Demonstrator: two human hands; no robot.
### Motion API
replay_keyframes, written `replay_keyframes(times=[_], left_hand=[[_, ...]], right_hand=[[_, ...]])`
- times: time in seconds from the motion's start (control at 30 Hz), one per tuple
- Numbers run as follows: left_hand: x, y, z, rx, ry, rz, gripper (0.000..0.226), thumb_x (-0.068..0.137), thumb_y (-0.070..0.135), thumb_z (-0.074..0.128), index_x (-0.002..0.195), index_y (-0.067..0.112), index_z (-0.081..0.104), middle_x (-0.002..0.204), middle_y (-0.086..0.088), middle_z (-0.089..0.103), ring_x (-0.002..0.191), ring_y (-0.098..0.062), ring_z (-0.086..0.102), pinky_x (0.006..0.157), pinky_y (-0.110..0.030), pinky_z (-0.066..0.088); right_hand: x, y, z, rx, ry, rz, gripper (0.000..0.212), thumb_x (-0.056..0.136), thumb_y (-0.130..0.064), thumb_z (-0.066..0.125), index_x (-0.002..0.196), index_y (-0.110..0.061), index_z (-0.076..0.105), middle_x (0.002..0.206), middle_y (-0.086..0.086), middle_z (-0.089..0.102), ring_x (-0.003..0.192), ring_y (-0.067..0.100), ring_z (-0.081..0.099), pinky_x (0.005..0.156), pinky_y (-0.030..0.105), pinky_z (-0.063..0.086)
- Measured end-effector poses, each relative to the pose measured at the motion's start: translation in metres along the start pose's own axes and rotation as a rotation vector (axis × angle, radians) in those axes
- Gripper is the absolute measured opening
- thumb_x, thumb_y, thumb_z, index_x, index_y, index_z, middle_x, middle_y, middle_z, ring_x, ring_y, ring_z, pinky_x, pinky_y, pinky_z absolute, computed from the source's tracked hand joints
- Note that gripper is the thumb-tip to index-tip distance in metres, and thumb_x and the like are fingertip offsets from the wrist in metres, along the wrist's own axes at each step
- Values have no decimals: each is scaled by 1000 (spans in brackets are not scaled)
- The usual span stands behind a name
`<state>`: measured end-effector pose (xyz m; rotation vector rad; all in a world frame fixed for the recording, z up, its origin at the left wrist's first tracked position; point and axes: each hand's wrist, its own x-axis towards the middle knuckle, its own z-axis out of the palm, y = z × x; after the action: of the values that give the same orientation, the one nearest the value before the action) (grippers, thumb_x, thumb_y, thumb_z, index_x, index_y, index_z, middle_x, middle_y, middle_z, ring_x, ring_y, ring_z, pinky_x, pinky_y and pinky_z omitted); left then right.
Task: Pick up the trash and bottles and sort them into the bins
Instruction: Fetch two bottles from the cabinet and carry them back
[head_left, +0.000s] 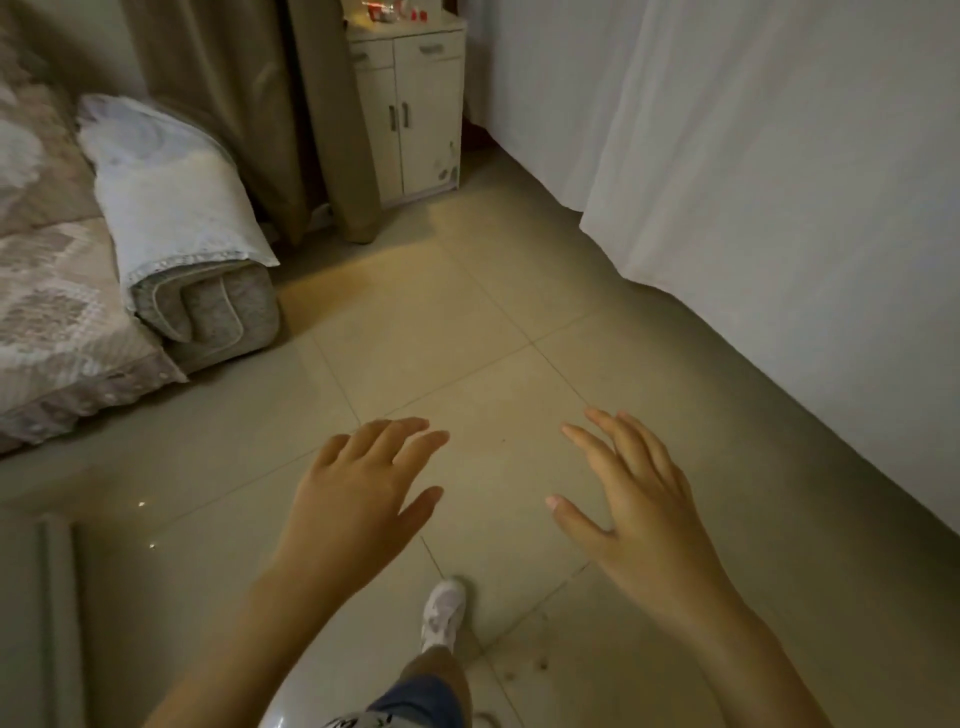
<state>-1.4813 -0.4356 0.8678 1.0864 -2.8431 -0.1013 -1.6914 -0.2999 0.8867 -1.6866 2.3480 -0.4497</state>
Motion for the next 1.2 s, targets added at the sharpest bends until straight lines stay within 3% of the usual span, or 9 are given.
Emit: replay_keyframes(times=[0.27,0.4,0.57,0.7,0.87,1.0,1.1,1.2], left_hand=[[163,-56,22,-35,20,-87,55,80,44,62,131,24,54,126,0,61,111,-25,60,86,-43,49],[249,-82,16,-37,58,-72,51,87,49,46,132,26,52,125,2,61,110,-23,60,85,-41,49],[347,-107,3,-15,69,-53,52,89,51,43,134,27,50,126,3,61,110,-21,61,86,-42,51],[431,-123,9,-4,79,-42,56,82,46,62,133,25,53,126,0,62,111,-24,61,88,-45,50],[550,-143,24,-5,78,-63,56,79,45,65,130,25,54,128,0,61,113,-24,60,89,-46,50],[639,-164,28,-9,61,-129,56,80,47,66,131,27,53,131,3,58,116,-22,58,91,-44,49],[697,-186,26,16,82,-164,55,81,51,61,130,28,54,131,3,58,117,-21,58,91,-44,48],[745,-211,24,30,106,-219,53,84,51,52,131,27,53,131,2,58,117,-22,58,91,-45,47]], right_hand=[[181,42,-2,-47,-54,-30,74,78,-68,24,146,-38,22,155,-13,15,143,10,5,112,33,14],[261,51,-17,-74,-24,-42,73,80,-66,31,145,-34,27,154,-9,23,142,13,11,111,40,20],[352,70,-32,-69,-9,10,73,80,-69,25,146,-43,8,156,-15,14,143,9,3,115,44,14],[437,99,-32,-69,-31,30,78,78,-72,17,148,-38,15,156,-10,17,145,16,10,114,48,17],[562,138,-26,-96,-41,-1,72,83,-72,22,143,-34,32,150,-3,36,138,25,32,105,53,33],[668,166,-29,-74,-120,-49,86,70,-82,-2,147,-44,1,158,-13,1,145,14,-2,116,40,8],[745,174,-41,-54,-115,-91,92,65,-83,-15,147,-43,-1,158,-13,-2,145,12,-6,116,40,6],[812,175,-50,-70,-133,-137,86,69,-79,-12,147,-44,-1,158,-14,-3,145,11,-4,116,39,7]])
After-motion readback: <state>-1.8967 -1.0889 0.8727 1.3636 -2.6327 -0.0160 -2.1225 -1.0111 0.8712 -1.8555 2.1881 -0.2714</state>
